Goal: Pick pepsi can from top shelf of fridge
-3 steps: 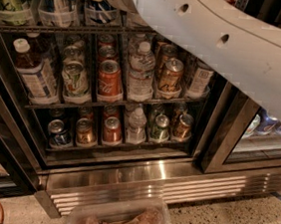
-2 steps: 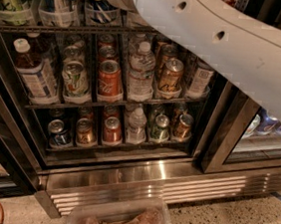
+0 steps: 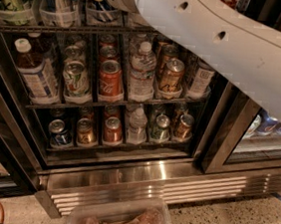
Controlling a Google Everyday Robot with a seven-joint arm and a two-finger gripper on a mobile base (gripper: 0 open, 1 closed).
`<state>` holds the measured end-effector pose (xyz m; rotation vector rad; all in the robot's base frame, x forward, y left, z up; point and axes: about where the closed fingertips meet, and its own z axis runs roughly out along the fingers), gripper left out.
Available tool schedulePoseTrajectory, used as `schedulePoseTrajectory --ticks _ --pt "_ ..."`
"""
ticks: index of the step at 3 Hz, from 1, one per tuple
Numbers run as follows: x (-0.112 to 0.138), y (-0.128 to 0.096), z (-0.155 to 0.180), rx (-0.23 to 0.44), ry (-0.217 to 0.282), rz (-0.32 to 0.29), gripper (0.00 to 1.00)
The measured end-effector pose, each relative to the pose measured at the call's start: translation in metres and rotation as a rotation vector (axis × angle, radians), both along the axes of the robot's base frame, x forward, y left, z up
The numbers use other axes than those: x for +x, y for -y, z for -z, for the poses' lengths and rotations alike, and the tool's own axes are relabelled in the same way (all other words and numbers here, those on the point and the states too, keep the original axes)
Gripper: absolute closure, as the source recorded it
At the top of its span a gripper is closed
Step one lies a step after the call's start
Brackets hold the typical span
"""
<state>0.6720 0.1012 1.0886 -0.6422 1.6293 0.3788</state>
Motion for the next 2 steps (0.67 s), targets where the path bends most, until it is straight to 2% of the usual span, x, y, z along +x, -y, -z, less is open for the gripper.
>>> schedulePoseTrajectory --ticks 2 --pt "0.0000 0.0000 0.0000 0.000 0.000 0.000 0.98"
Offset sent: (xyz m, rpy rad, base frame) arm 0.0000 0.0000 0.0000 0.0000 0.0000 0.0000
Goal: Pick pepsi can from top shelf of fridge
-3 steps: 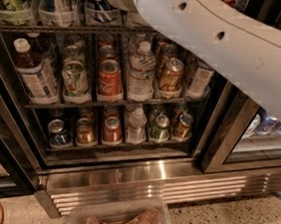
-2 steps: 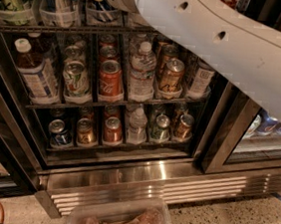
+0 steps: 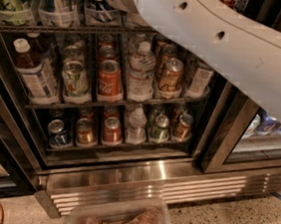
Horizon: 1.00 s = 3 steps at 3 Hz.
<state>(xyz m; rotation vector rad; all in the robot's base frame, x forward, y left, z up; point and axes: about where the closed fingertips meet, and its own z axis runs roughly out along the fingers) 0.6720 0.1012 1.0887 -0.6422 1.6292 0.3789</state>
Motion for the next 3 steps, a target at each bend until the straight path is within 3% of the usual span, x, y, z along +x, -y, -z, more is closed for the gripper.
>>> schedulePoseTrajectory --ticks 3 --pt "-0.045 0.005 -0.034 0.099 0.026 -0.015 1.00"
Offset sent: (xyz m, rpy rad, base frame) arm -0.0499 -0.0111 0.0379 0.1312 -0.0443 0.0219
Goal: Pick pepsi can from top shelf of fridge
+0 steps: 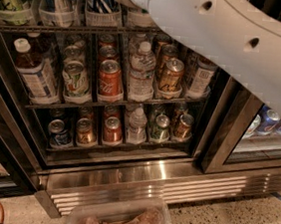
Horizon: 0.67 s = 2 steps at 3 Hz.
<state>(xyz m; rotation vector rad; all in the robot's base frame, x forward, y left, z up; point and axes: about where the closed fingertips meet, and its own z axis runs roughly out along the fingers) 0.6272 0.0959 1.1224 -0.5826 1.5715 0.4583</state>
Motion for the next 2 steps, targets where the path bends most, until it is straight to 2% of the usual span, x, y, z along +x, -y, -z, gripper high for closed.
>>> schedulePoseTrajectory --ticks 1,2 --pt "-0.017 -0.001 0.000 0.026 -0.070 -0.010 1.00" --pt "-0.035 -0.002 0.006 0.058 -0.172 -0.028 1.00"
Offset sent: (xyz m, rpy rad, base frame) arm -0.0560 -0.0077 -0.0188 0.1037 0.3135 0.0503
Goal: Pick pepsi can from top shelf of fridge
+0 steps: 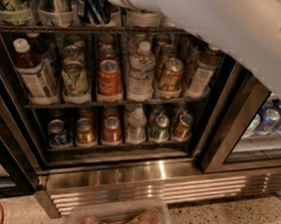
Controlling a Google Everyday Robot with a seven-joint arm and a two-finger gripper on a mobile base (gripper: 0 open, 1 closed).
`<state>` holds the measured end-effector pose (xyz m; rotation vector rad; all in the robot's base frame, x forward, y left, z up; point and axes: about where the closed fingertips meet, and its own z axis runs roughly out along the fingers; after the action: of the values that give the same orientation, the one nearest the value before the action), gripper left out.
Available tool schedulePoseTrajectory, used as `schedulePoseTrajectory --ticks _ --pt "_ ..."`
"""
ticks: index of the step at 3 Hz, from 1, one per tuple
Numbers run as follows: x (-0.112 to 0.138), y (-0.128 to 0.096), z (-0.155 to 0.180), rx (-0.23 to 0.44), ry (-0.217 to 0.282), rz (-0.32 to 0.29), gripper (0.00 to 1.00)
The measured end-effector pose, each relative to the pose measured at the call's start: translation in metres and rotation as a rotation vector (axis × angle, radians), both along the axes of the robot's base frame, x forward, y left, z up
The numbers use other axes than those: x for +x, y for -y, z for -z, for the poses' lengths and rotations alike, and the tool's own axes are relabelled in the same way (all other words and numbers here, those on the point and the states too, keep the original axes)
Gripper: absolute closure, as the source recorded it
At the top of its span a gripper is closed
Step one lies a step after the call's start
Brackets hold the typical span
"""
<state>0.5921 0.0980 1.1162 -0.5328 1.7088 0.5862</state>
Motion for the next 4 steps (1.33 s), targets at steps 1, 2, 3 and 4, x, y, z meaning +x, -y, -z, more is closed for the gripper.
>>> schedulePoseTrajectory --ticks 1,2,3,4 --pt "-0.028 0.000 0.016 0.056 -0.143 -0.008 1.00" --pt "-0.071 0.001 0.034 0.088 -0.295 -0.006 1.00" --pt "-0.079 -0.001 0.027 0.108 -0.305 -0.011 1.00" --pt "-0.097 0.002 0.037 0.127 -0.356 0.010 1.00"
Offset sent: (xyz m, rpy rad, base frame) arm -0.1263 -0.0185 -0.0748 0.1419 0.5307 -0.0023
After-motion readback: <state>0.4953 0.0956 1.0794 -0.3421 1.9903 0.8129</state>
